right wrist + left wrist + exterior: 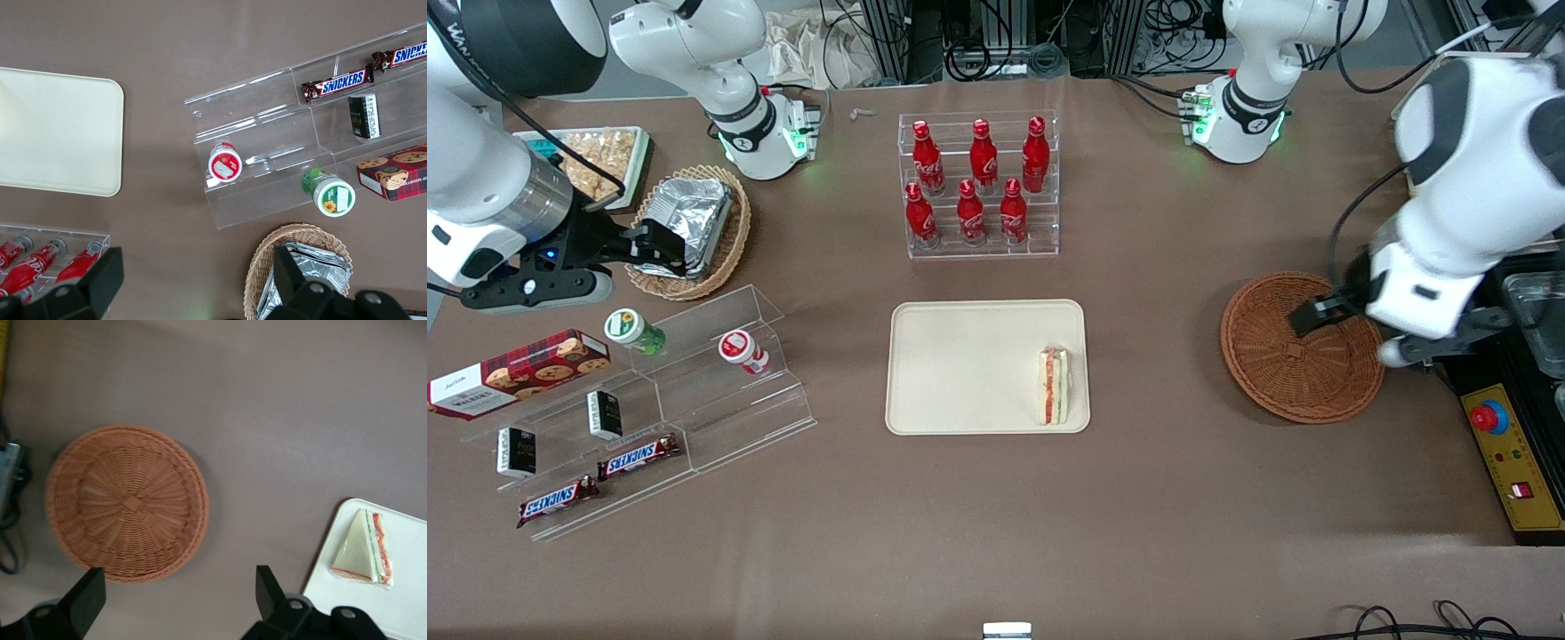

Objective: Place sandwich from basket to tray

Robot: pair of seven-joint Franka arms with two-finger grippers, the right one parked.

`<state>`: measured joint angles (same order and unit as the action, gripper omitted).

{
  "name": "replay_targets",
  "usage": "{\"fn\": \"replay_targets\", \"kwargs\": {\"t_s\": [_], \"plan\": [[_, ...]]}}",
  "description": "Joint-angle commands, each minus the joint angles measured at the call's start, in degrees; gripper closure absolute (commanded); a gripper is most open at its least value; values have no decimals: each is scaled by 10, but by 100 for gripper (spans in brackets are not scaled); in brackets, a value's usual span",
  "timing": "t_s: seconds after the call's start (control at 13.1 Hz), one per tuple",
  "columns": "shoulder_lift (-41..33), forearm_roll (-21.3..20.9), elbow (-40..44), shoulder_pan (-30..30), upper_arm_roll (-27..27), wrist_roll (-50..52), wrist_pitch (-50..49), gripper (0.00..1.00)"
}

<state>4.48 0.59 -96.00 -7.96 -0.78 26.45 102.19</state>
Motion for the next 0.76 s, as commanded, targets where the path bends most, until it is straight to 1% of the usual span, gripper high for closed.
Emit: {"fn": "replay_targets", "kwargs": {"t_s": [0.0,0.15,0.23,0.54,0.69], "plan": [[41,-5,72,44,6,-45,-27,0],[50,-2,78,60,6,-89,-26,0],[57,3,78,70,6,-89,-25,0],[95,1,102,71,6,-87,-23,0],[98,2,106,70,7,-86,-23,0]]}}
